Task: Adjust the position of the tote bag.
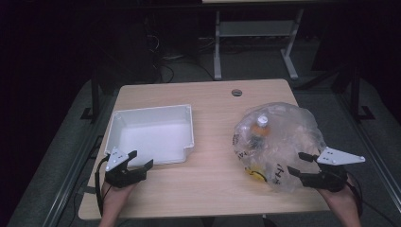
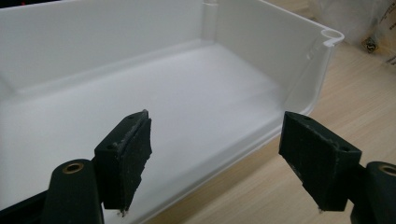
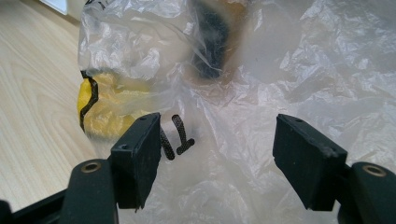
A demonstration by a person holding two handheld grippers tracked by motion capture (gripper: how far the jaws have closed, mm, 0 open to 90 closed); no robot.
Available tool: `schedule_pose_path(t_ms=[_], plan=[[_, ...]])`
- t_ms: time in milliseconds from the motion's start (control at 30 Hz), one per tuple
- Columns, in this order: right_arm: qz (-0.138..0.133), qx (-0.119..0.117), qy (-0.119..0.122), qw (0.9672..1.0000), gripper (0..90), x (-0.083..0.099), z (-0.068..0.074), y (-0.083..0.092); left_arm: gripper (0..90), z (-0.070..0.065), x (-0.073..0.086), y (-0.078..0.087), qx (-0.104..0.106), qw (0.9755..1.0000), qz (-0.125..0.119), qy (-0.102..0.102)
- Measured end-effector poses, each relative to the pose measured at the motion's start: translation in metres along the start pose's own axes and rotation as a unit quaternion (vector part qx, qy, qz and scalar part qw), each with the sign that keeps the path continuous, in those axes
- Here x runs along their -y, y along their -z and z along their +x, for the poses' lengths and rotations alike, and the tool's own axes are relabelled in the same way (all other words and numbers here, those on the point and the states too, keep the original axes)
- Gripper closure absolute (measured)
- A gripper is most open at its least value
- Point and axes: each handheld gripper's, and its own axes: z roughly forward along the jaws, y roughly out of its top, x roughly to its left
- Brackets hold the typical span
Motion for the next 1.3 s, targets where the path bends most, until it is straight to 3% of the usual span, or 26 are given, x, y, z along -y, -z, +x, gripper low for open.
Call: schedule_pose_path(t_ms=[333, 533, 1000, 1300], plan=[[-0.002, -0.005, -0.001, 1.0, 32.0, 0.0, -0.002, -0.002, 24.7, 0.0, 0.002, 0.001, 0.001, 1.0, 0.006, 0.006], [-0.008, 0.004, 0.01, 0.9999, 32.2, -0.003, 0.005, 0.002, 24.8, -0.004, 0.002, 0.001, 0.009, 0.9999, 0.006, -0.005], [-0.016, 0.007, 0.007, 0.9998, 32.8, -0.002, 0.0, 0.005, 24.9, -0.009, 0.001, -0.003, 0.012, 0.9998, 0.01, -0.011], [-0.018, 0.009, 0.012, 0.9997, 33.2, -0.004, 0.002, 0.004, 25.0, -0.013, 0.001, -0.007, 0.019, 0.9993, 0.02, -0.025]])
